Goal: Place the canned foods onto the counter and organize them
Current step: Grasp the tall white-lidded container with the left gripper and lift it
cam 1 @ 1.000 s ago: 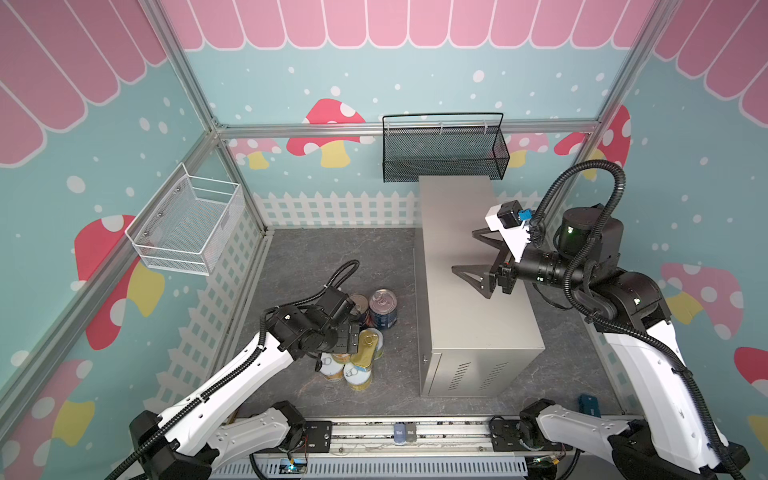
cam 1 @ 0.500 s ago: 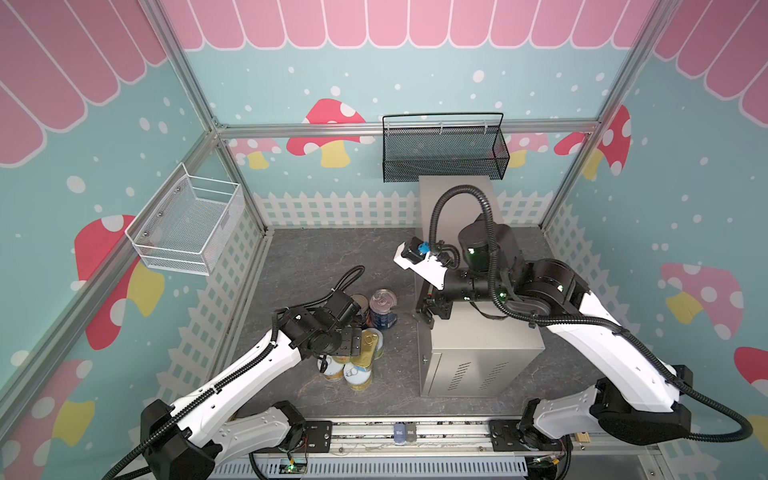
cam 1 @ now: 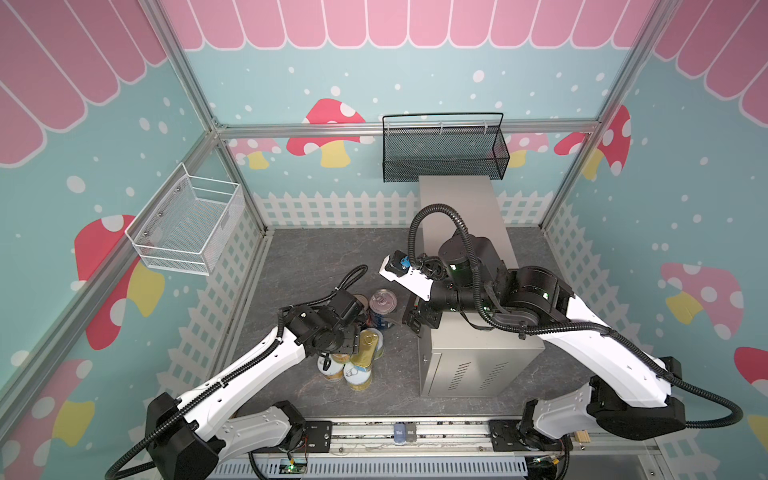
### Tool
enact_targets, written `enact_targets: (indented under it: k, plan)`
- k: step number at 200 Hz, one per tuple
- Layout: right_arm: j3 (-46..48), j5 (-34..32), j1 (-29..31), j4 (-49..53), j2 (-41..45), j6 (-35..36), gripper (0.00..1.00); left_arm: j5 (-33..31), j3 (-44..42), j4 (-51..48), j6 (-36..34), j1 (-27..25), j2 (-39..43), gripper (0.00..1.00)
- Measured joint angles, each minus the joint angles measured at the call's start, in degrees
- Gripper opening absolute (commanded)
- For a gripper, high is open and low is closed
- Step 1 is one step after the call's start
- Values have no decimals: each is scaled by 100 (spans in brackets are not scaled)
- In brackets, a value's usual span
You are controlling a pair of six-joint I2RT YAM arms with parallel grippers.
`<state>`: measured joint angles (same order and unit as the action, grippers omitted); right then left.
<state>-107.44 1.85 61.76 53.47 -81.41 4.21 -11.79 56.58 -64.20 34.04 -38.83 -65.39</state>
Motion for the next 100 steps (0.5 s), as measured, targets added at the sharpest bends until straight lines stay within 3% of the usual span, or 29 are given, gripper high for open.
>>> enact_targets:
  k: [54,100]
  plan:
    - [417,-129,13,-245,328,2,99,-4,0,13,-22,-4,-2,49]
    - [776,-212,13,-442,503,26,99,35,0,-22,-63,-7,39,34]
